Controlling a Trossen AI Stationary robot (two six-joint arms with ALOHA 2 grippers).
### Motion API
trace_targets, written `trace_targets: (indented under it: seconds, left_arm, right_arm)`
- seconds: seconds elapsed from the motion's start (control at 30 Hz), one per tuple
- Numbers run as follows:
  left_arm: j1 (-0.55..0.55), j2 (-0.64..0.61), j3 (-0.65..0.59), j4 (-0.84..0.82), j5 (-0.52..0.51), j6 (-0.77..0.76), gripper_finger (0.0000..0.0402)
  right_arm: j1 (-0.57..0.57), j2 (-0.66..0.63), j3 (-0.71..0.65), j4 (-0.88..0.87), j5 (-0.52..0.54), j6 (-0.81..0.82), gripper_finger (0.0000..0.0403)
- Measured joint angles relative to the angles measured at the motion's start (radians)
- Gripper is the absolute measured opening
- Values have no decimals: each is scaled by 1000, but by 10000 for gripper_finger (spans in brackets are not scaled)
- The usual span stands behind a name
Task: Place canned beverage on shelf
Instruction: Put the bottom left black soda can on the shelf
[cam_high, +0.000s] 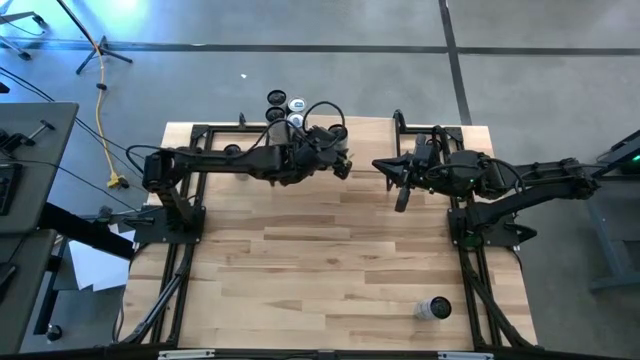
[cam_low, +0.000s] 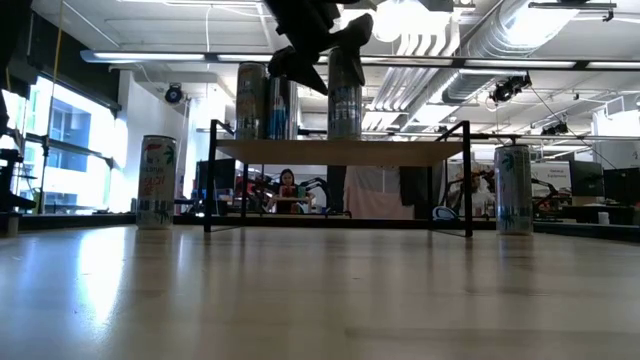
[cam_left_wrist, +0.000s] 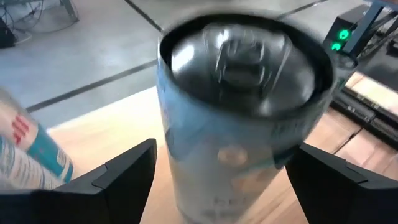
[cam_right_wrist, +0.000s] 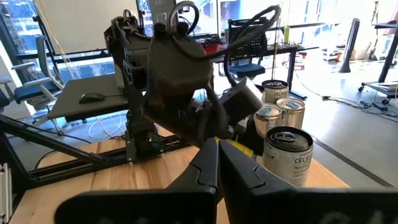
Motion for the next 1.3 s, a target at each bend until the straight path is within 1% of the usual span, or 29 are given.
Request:
trace_targets:
  seconds: [0.13,0.3,0.47,0.57,0.77,0.9,0.97,1.07,1.13,1.3]
  left_arm:
    - [-21,-18,-1,-50,2,-53,317]
    - [-57,-52,0,-85,0,-55,317]
    - [-109,-115,0,-120,3,-55,317]
    - [-152,-166,-1,-146,8,-54,317]
    - [-279,-288,0,-139,-50,60,317]
    - [-370,-355,-17,-218,-53,148,317]
    - [-416,-383,-46,-257,-58,151,317]
    - [-473,-431,-128,-248,-73,107,317]
    - [-507,-468,-199,-218,-93,59,317]
    - [-576,-578,-396,-95,-205,-71,317]
  right_arm:
    - [0,0,0,0,0,0,0]
    - [0,0,0,-9,-2,0,0]
    - [0,0,0,-35,-4,19,0]
    - [0,0,0,-83,-4,46,0]
    - [0,0,-41,-146,-4,145,0]
    - [0,0,-110,-147,-8,240,0]
    - [2,1,-145,-146,-8,283,0]
    - [2,1,-186,-118,-22,338,0]
    - [2,1,-204,-88,-43,341,0]
    - [2,0,-213,-14,-60,316,0]
